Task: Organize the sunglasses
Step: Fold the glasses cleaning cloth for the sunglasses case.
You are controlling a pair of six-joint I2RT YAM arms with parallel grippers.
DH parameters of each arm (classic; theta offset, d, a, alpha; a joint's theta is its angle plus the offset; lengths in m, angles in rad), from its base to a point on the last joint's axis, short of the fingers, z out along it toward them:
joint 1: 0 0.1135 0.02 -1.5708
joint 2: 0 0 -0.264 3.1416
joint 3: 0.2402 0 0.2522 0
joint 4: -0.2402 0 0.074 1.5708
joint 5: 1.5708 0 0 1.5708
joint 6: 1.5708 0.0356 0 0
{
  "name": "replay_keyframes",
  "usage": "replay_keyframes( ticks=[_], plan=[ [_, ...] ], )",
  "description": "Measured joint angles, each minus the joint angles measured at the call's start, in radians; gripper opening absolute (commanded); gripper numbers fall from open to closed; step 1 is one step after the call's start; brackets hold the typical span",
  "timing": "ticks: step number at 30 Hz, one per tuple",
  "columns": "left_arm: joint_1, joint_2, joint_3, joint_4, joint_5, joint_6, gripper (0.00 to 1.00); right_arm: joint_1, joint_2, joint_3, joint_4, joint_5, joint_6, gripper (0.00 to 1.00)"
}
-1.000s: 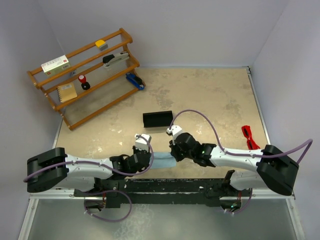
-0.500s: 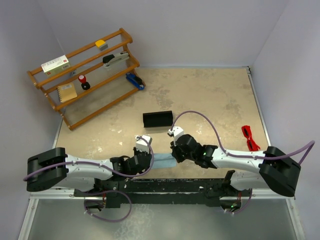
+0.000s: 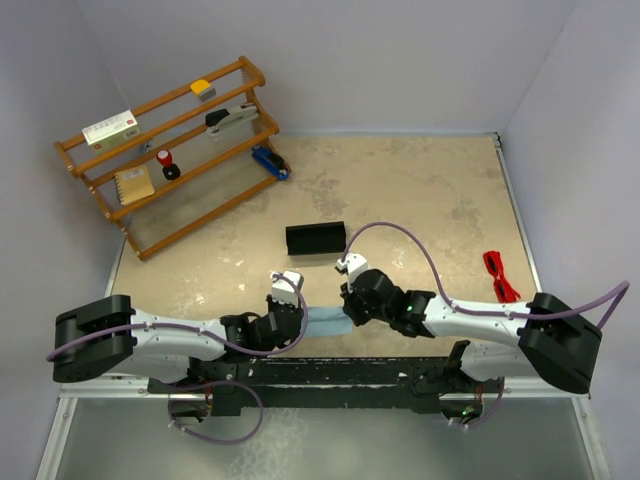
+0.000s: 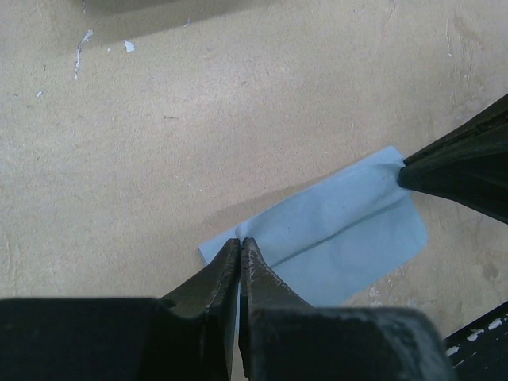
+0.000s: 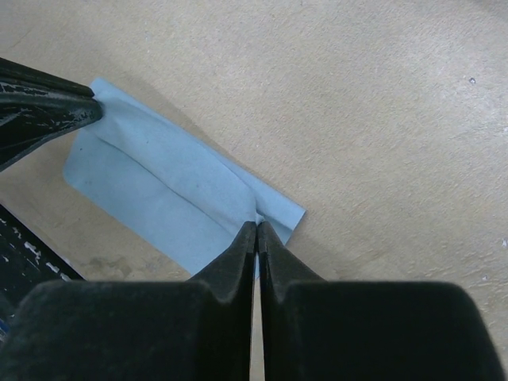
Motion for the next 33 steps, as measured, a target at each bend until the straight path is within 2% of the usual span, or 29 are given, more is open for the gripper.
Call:
replay_keyframes(
  ticks=[7, 16, 23, 33],
  plan=[
    [-0.002, 0.000, 0.000, 0.000, 0.000, 0.000, 0.01, 0.002, -0.003, -0.018, 0.006, -0.005, 0.006, 0.12],
    [-0.012, 0.000, 0.000, 0.000, 0.000, 0.000, 0.04, 0.011, -0.003, -0.022, 0.009, -0.012, 0.013, 0.12],
    [-0.020, 0.000, -0.001, 0.001, 0.000, -0.003, 0.11, 0.018, -0.004, -0.022, 0.009, -0.012, 0.016, 0.13],
    [-0.029, -0.004, -0.023, -0.002, -0.001, -0.020, 0.11, 0.031, -0.012, -0.022, 0.009, -0.012, 0.020, 0.13]
  ],
)
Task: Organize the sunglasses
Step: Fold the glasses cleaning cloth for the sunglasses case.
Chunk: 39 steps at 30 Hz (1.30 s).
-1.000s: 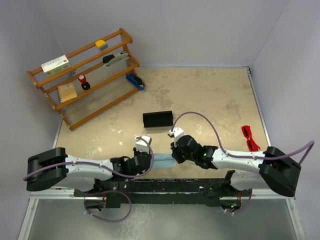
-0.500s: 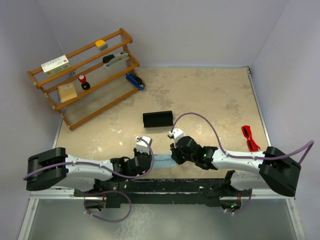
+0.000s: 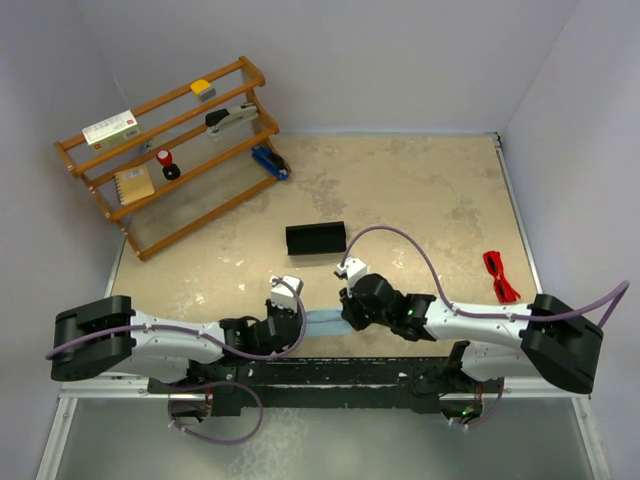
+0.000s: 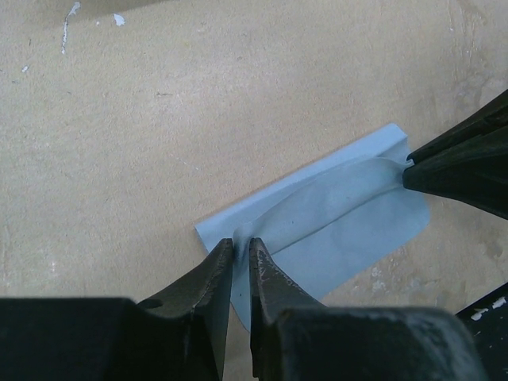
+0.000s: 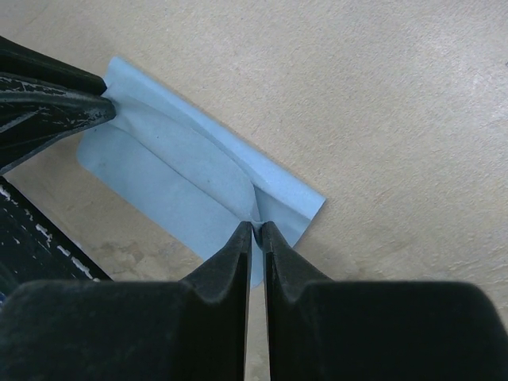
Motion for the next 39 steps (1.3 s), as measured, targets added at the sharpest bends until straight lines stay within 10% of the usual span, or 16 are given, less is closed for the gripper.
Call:
replay_keyframes(
  ticks=[39],
  plan=[
    [-0.074, -0.046, -0.006, -0.037, -0.040, -0.044, 0.12, 0.029, -0.045, -0.034, -0.009, 0.000, 0.031, 0.15]
  ],
)
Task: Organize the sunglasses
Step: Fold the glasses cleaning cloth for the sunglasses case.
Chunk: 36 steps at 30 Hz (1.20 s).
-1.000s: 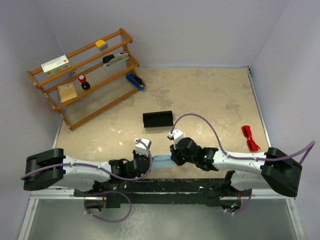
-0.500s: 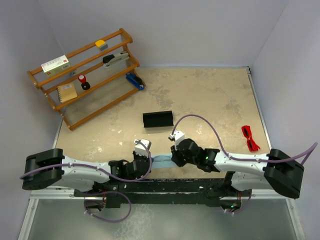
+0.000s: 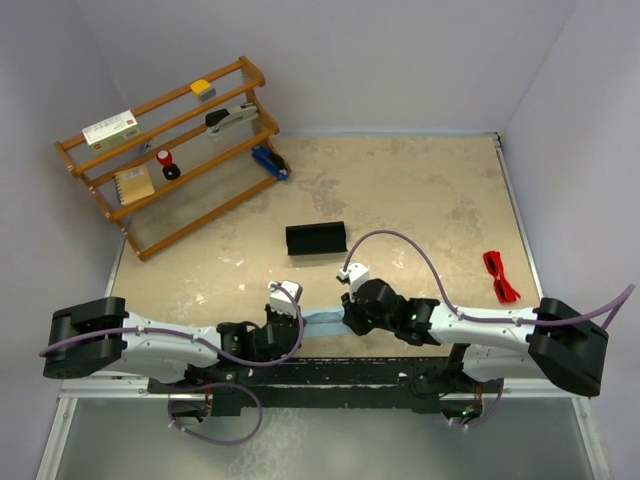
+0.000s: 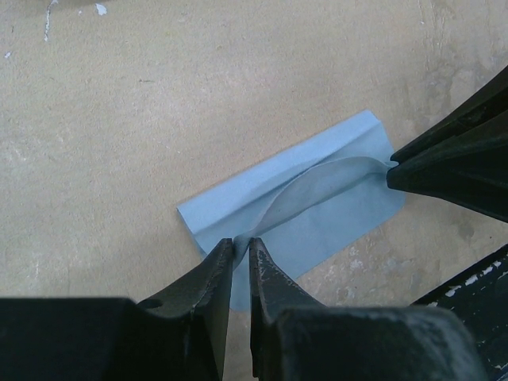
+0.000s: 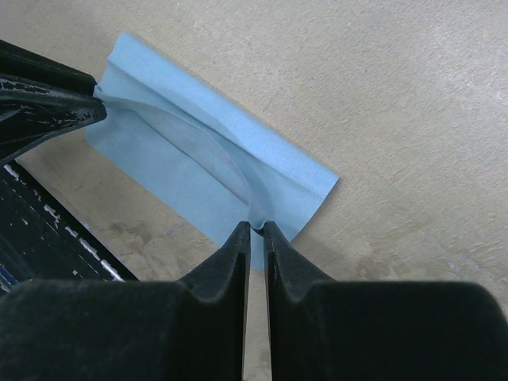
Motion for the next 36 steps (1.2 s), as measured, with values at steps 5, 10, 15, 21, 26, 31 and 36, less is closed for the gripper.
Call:
replay_keyframes(
  ticks=[5, 10, 15, 21, 26, 31, 36],
  plan=[
    [-0.009, 0.000, -0.001, -0.009, -0.008, -0.015, 0.12, 0.007, -0.003, 0.000, 0.000, 0.000, 0.004, 0.15],
    [-0.022, -0.008, -0.005, -0.018, -0.016, -0.023, 0.12, 0.014, -0.020, -0.003, -0.003, 0.000, 0.011, 0.15],
    [-0.032, -0.012, -0.005, -0.022, -0.024, -0.034, 0.12, 0.019, -0.027, -0.004, -0.008, 0.000, 0.013, 0.15],
    [-0.039, -0.013, -0.005, -0.024, -0.035, -0.041, 0.12, 0.024, -0.045, -0.009, -0.017, 0.000, 0.019, 0.15],
    [-0.051, -0.018, -0.005, -0.029, -0.040, -0.045, 0.12, 0.027, -0.050, -0.019, -0.028, 0.001, 0.022, 0.15],
    [-0.059, -0.024, -0.005, -0.031, -0.047, -0.057, 0.12, 0.032, -0.060, -0.023, -0.037, 0.001, 0.026, 0.15],
    [-0.068, -0.034, -0.005, -0.050, -0.057, -0.063, 0.12, 0.034, -0.071, -0.026, -0.048, 0.001, 0.031, 0.15]
  ],
)
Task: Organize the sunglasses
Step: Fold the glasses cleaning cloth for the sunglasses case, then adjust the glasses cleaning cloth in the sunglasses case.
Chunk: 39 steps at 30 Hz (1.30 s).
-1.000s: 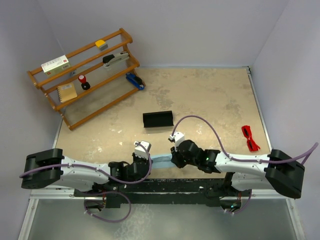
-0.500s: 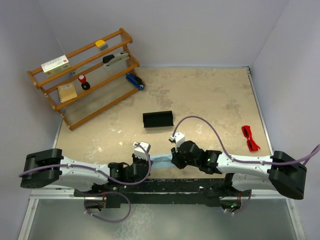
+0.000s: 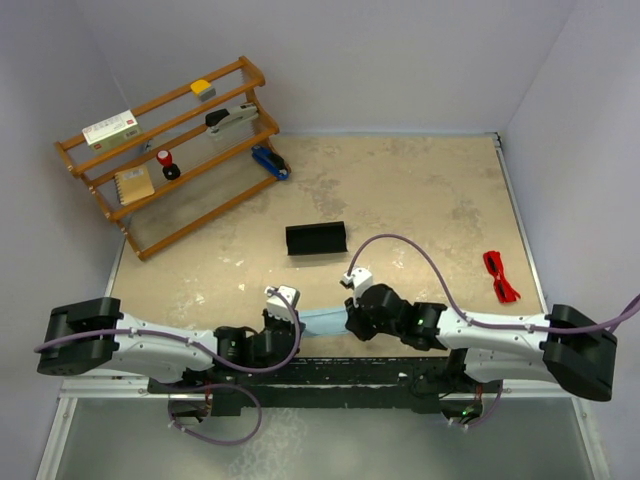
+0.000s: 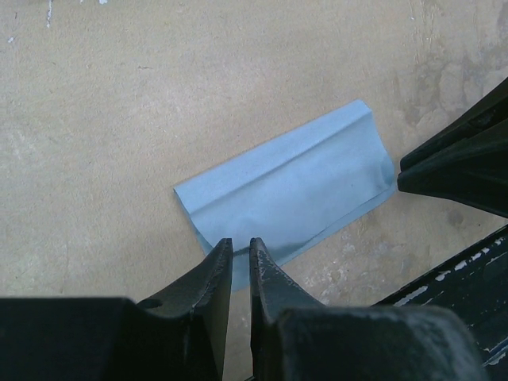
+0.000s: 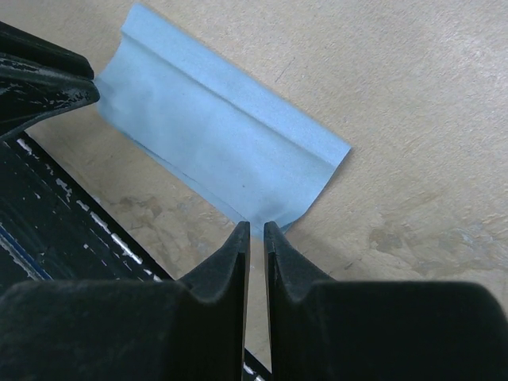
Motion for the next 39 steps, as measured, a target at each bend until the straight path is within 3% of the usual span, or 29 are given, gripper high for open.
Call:
replay_keyframes(
  ticks=[11, 18, 28, 39],
  plan=[
    [-0.014, -0.040, 0.000, -0.056, -0.027, -0.014, 0.12, 0.005, -0.040, -0.003, -0.023, 0.010, 0.006, 0.15],
    [-0.017, -0.038, 0.000, -0.065, -0.046, -0.015, 0.06, 0.004, -0.024, -0.003, -0.022, 0.012, 0.006, 0.06],
    [-0.017, 0.051, 0.001, 0.021, -0.056, -0.005, 0.05, 0.005, 0.005, 0.001, -0.019, 0.037, 0.005, 0.00],
    [-0.017, 0.086, 0.004, 0.134, -0.066, 0.027, 0.05, 0.004, 0.042, 0.023, -0.004, 0.063, 0.006, 0.00]
  ],
)
